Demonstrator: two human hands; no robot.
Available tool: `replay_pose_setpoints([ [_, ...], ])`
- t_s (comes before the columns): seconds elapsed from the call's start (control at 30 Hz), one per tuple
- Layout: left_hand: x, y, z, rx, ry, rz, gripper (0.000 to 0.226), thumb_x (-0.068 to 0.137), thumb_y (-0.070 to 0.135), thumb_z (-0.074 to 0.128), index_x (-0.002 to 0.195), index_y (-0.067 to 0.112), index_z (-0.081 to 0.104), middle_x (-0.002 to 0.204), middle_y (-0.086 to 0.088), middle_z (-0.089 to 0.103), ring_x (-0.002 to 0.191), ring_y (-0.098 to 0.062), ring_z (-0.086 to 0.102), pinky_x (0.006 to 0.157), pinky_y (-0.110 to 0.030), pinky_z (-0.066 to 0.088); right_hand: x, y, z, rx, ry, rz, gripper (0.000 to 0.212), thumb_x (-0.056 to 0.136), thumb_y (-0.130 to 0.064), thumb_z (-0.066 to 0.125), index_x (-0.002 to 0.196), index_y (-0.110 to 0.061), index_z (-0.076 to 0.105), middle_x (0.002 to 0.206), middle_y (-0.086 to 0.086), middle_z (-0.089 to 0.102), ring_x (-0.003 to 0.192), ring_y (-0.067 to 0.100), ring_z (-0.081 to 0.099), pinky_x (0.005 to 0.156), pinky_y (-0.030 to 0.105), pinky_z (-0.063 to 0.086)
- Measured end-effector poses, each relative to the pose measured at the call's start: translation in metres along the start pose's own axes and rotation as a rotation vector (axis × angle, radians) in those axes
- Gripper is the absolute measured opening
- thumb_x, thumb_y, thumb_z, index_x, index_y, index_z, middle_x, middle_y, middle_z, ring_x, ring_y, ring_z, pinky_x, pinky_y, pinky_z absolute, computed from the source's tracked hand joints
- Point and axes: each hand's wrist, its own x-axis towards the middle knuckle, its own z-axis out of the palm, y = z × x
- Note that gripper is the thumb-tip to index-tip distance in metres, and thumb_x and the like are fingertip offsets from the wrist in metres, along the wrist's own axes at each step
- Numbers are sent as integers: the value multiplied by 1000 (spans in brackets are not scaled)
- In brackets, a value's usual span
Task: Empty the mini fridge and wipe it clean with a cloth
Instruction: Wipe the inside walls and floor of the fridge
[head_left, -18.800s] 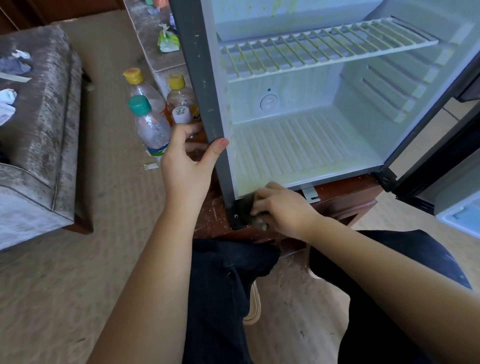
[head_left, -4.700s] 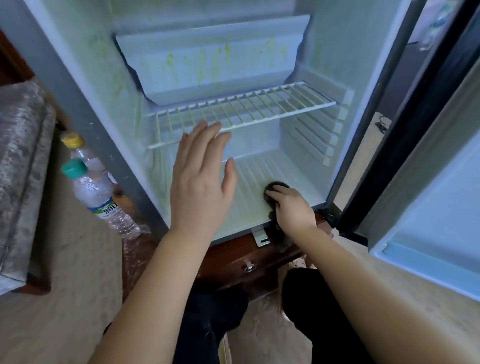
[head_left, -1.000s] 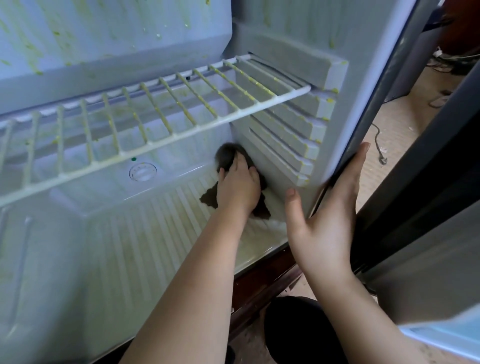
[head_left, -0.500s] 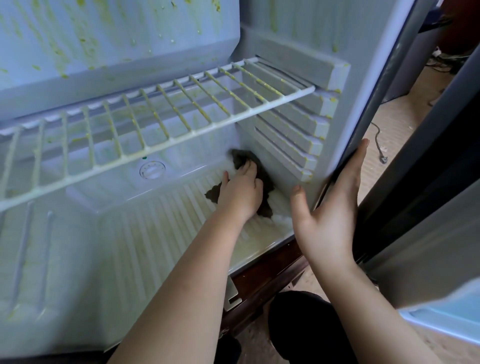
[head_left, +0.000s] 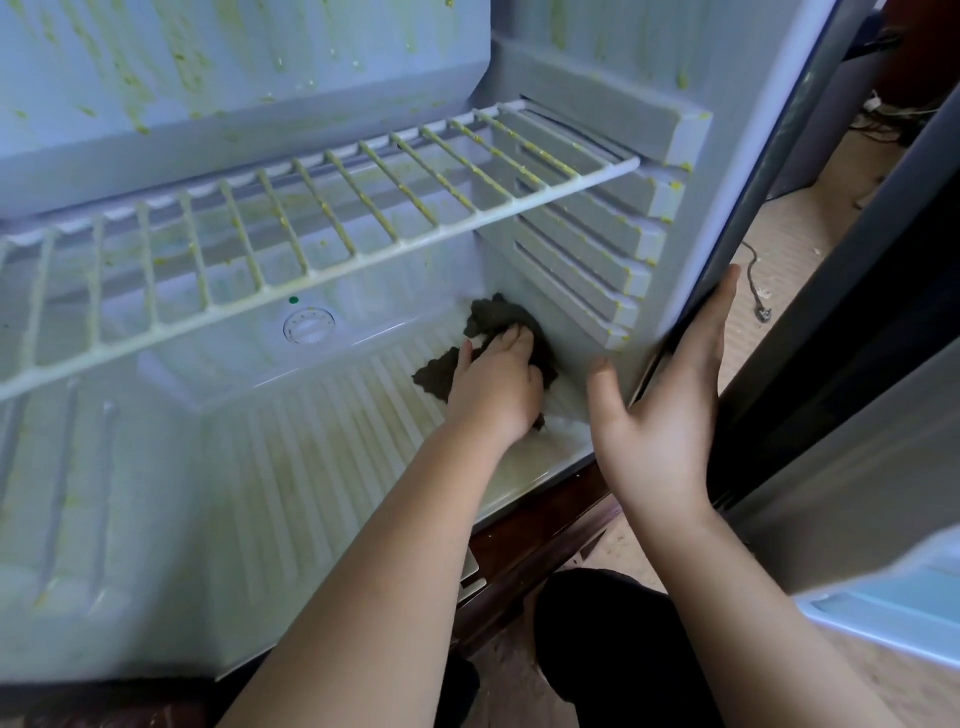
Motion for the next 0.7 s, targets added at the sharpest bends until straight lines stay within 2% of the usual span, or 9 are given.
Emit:
replay_pose_setpoints([
  [0.13,-4,8,-7,-40,-35,4,57,100,13,34,155,16,17,162,-4,15,148,-17,15,119,-34,5,-2,-1,-1,-8,-5,4,94,83,-2,62,151,-1,-3,160,10,5,145,6,6,116,14,7],
  [0.23,3,9,-20,-475,-31,-81,58,97,10,42,151,24,30,157,-5,30,139,-24,36,107,-22,27,-7,-2,-2,-28,-29,6,94,82,-6,60,151,-2,-4,160,7,5,141,-2,3,114,10,6],
  [0.3,6,11,-26,-697,49,-109,60,93,9,45,149,29,37,154,-2,37,129,-20,47,107,-28,36,-9,-2,-2,-33,-38,16,95,82,-5,61,151,-3,-5,160,6,5,139,-5,3,113,8,6],
  [0.33,5,12,-26,-716,63,-103,60,93,9,45,149,29,36,154,-1,37,126,-18,48,107,-32,40,-9,-2,-2,-32,-37,16,95,82,-5,61,151,-4,-5,160,5,5,138,-6,3,113,8,6],
  [0.43,-8,19,-13,-365,-13,-35,60,95,6,42,152,18,27,159,-6,26,140,-23,33,117,-37,25,-8,-2,-1,-27,-27,13,96,80,-6,60,151,-2,-3,154,-3,10,136,-9,4,111,6,7],
  [0.53,-17,17,4,-47,-8,-9,61,95,7,39,153,12,21,162,-6,16,148,-14,16,120,-33,-1,-8,-2,1,-20,-16,28,95,80,-7,60,152,-3,-3,151,-8,9,136,-10,4,109,4,7],
  [0.63,-14,11,4,13,-16,-18,61,96,9,39,154,17,22,162,-1,16,148,-13,17,120,-35,-5,-8,-3,1,-22,1,31,95,79,-6,59,152,-4,-3,159,3,7,144,2,5,114,10,9],
  [0.67,-14,12,2,-60,-31,-25,61,95,9,40,153,19,24,161,0,19,147,-16,21,121,-36,0,-8,-3,1,-26,3,31,95,79,-5,59,152,-4,-3,160,7,7,145,7,6,115,12,9],
  [0.7,-15,15,-2,-255,-31,-53,60,95,8,42,152,21,28,159,1,27,144,-19,28,121,-36,11,-9,-3,0,-28,1,30,95,79,-4,59,152,-4,-2,160,10,7,145,10,6,116,13,10],
])
